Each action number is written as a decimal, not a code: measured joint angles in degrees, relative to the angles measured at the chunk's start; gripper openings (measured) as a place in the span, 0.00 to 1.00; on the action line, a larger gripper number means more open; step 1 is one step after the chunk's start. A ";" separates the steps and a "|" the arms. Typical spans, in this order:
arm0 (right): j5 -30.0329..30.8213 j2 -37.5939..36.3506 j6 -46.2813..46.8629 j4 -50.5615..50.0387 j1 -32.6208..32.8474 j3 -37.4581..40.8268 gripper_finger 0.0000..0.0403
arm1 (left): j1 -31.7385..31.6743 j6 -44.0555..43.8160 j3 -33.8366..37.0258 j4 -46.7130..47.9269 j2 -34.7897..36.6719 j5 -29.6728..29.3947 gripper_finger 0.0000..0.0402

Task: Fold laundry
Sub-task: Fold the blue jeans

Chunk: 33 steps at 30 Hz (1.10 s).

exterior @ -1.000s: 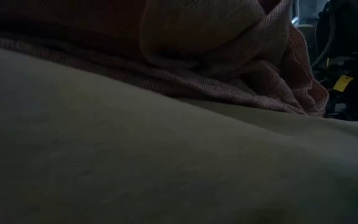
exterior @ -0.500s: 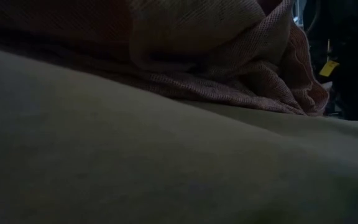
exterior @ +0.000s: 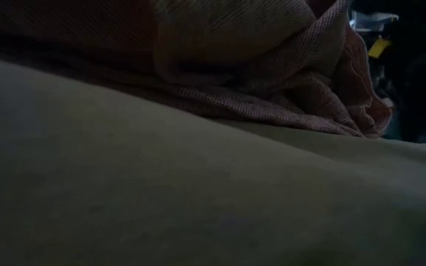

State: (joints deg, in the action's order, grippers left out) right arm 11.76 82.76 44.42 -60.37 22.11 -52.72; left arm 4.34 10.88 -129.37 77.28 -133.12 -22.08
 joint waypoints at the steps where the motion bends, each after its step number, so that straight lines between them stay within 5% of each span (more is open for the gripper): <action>1: 0.85 0.00 -0.10 0.09 0.00 -0.55 0.14 | -0.02 -0.26 -0.95 2.37 0.00 0.01 0.01; 7: 5.57 0.00 -0.79 -0.11 -0.02 -4.15 0.13 | 0.35 -2.24 -5.61 11.92 0.05 -0.08 0.01; 17: 8.78 -0.03 -2.96 0.83 -0.02 -7.61 0.14 | 3.03 -8.60 -4.73 13.19 5.95 -1.12 0.01; 33: 11.93 -0.09 -10.51 18.43 -0.13 -7.63 0.13 | 11.06 -17.97 -4.62 12.91 12.51 -2.21 0.01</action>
State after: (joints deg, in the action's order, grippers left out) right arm 23.69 82.67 33.91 -41.95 21.98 -60.36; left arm 15.40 -7.10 -133.99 90.19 -120.61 -24.29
